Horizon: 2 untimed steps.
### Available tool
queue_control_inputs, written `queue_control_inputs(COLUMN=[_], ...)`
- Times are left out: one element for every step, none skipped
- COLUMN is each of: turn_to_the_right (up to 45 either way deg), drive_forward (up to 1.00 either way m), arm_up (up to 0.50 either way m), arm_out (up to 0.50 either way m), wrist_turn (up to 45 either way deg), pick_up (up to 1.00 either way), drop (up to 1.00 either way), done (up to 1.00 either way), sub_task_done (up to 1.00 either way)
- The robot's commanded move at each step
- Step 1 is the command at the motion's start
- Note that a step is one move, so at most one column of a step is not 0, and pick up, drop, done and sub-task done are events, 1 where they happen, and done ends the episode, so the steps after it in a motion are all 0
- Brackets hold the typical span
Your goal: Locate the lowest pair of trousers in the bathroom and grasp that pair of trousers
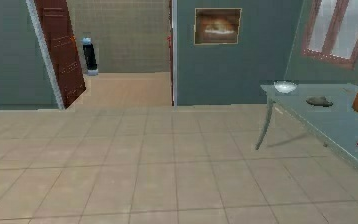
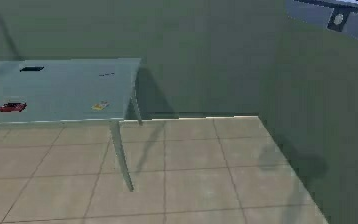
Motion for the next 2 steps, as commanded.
queue_control_inputs(turn_to_the_right=[-45.0,-12.0], drive_forward=[0.0,0.0], arm_up=[0.0,0.0], arm_out=[0.0,0.0], wrist_turn=[0.0,0.0], pick_up=[0.0,0.0], drop=[0.0,0.0], done=[0.0,0.0], sub_task_done=[0.0,0.0])
